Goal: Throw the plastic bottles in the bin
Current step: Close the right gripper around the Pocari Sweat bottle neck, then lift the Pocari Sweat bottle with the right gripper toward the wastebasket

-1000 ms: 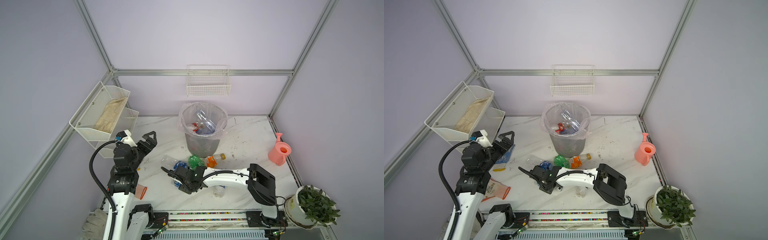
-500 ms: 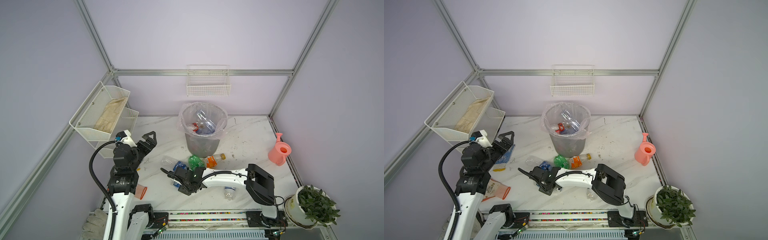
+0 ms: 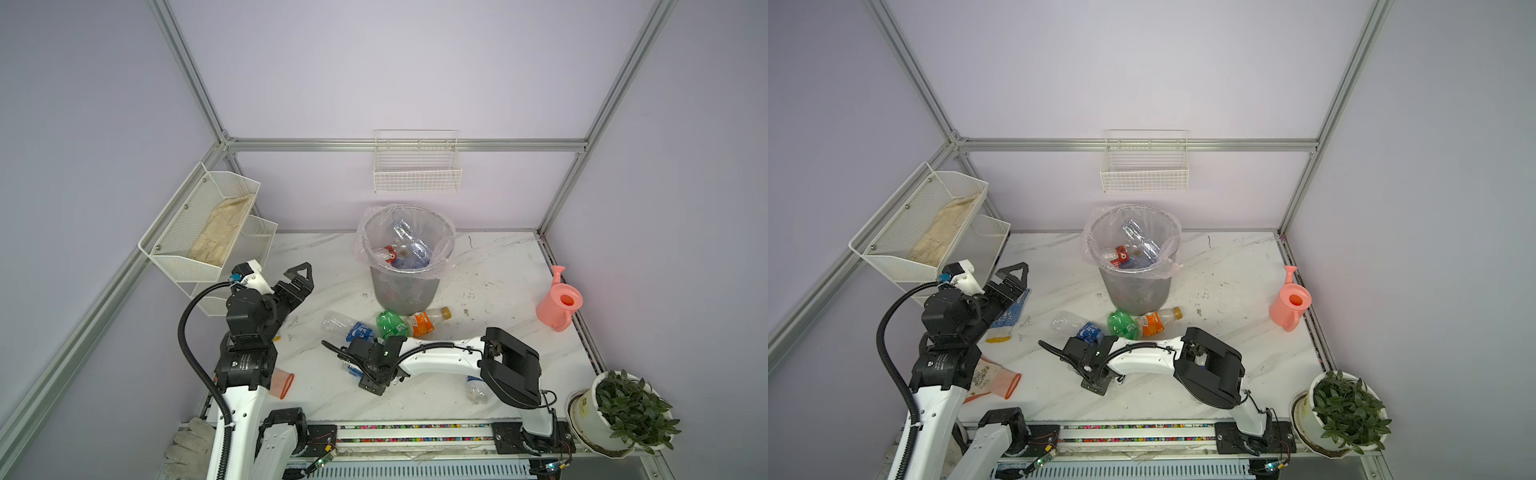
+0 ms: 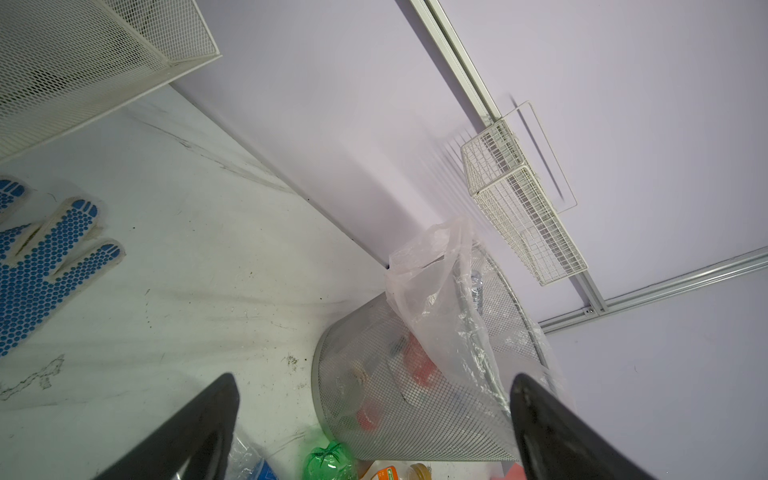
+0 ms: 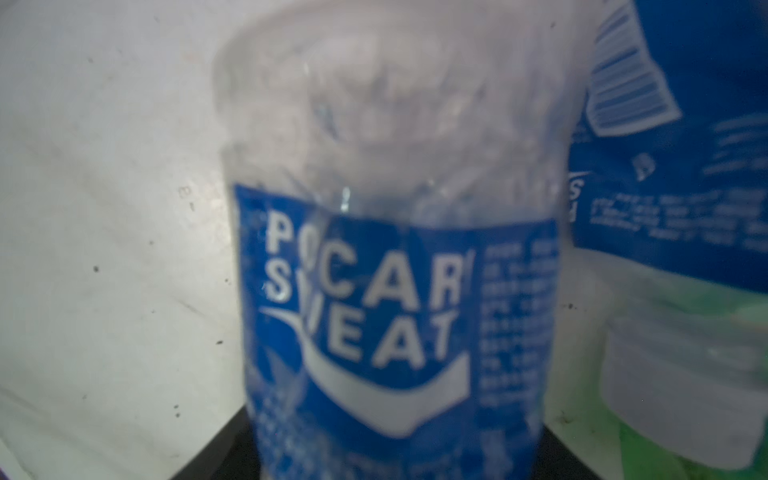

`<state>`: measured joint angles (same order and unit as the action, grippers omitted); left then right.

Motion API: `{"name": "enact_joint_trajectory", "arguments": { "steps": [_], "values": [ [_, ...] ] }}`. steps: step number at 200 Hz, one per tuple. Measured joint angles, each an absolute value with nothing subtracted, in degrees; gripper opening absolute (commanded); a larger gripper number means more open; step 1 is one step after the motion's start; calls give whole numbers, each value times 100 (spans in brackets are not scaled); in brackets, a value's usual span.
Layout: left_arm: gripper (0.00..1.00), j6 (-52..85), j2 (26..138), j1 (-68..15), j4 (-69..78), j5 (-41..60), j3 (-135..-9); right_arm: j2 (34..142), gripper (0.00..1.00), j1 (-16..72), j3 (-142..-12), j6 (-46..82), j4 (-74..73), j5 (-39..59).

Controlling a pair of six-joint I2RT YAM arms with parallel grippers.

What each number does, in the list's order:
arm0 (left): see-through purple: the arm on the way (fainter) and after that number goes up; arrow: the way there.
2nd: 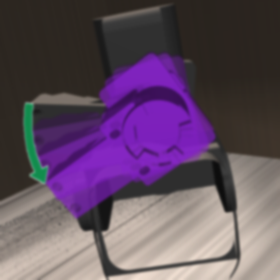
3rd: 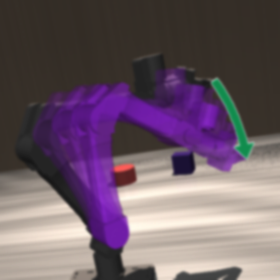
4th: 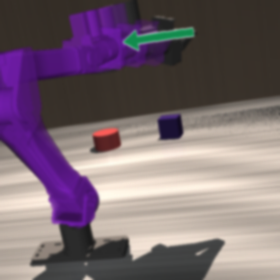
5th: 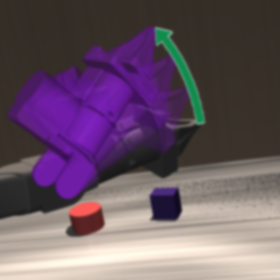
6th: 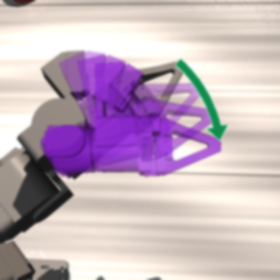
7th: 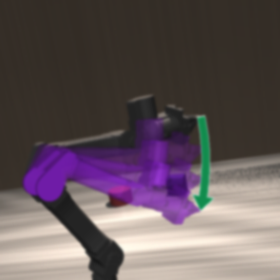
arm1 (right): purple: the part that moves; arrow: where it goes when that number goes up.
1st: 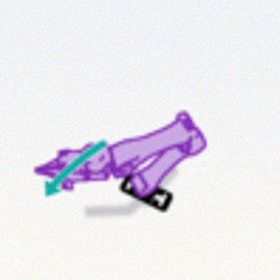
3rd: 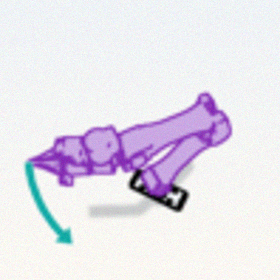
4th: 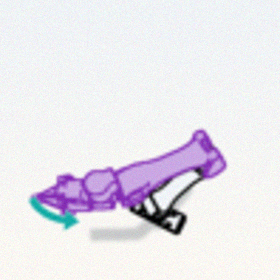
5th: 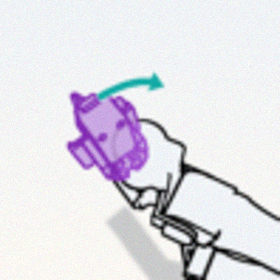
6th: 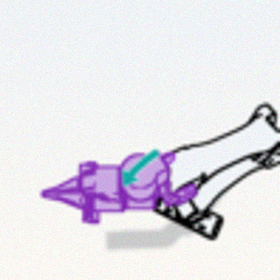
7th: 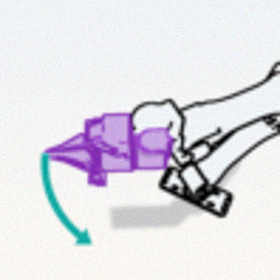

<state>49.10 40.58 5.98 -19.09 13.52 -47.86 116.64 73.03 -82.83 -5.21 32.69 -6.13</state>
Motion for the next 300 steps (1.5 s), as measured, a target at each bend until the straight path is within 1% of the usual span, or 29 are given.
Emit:
{"name": "enact_joint_trajectory", "arguments": {
  "steps": [10,23,33,43,51,89,161,242,300],
  "values": [
    [100,4910,4058,600,-1909,1352,-4786,11666,66,7303,-8283,-523,3275,-617],
    [100,4910,4058,598,-1909,1352,-4781,11666,54,7303,-8283,-497,3288,-628],
    [100,4910,4053,598,-1905,1352,-4766,11653,47,7303,-8300,-519,3295,-642],
    [100,4910,4051,600,-1905,1352,-4748,11649,43,7303,-8315,-480,3293,-650],
    [100,4910,4051,598,-1905,1352,-4735,11649,41,7303,-8318,-484,3312,-666],
    [100,4908,4047,600,-1911,1356,-4733,11487,40,7303,-8390,-480,3417,-768],
    [100,4897,4025,600,-1909,1398,-4733,10106,38,7303,-8582,-462,3236,-965],
    [100,4886,4018,600,-1911,1448,-4733,9946,38,7216,-8521,-462,3083,-1118],
    [100,4884,4025,600,-1911,1474,-4733,9441,38,6678,-8261,-462,2893,-987]
  ]
}}
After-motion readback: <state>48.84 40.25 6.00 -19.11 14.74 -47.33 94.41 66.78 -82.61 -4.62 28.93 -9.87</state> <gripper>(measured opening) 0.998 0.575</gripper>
